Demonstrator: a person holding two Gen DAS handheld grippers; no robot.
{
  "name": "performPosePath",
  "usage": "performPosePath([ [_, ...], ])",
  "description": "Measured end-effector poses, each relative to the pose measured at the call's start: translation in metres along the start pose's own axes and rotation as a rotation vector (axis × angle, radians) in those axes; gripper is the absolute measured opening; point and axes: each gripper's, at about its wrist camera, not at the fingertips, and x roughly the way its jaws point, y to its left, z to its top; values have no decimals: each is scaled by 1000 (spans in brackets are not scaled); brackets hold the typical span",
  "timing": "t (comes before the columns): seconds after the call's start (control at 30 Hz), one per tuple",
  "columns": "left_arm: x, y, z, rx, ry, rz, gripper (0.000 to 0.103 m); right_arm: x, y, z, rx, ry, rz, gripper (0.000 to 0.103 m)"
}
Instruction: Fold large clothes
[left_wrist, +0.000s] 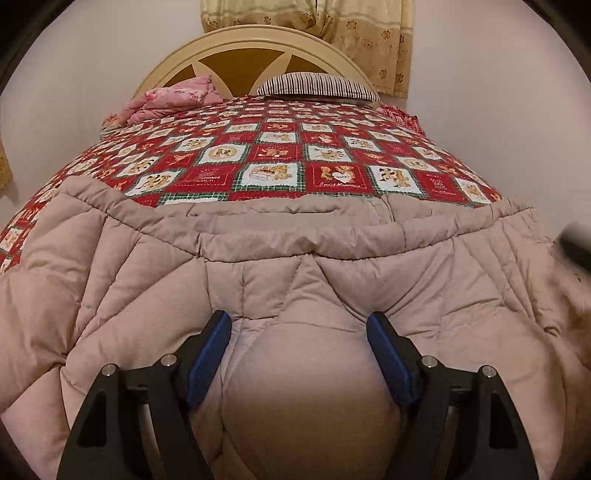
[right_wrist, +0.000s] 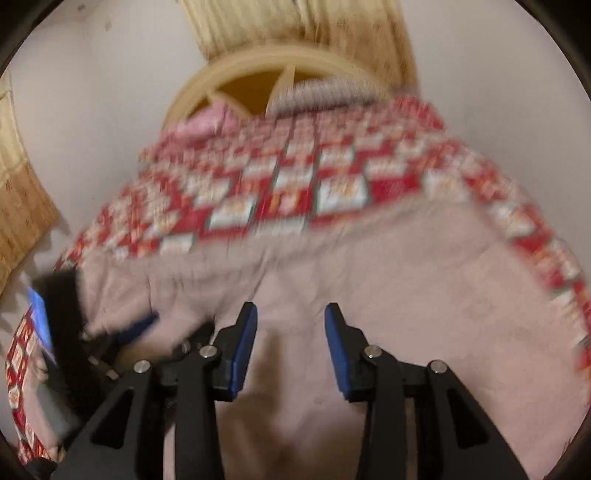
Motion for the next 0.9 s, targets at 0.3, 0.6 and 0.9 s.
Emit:
performPosePath([
  [0.3,0,-5,-1,24,-2,18,77,34,-112,-21,91,125,-256,43],
  [0.6,-5,-5,-1,32,8,0,78,49,-117,-30,121,109,-268,45],
  [0.9,-129,75,-42,-121,-58,-226,78,49,-114,-32,96,118,-315,48],
])
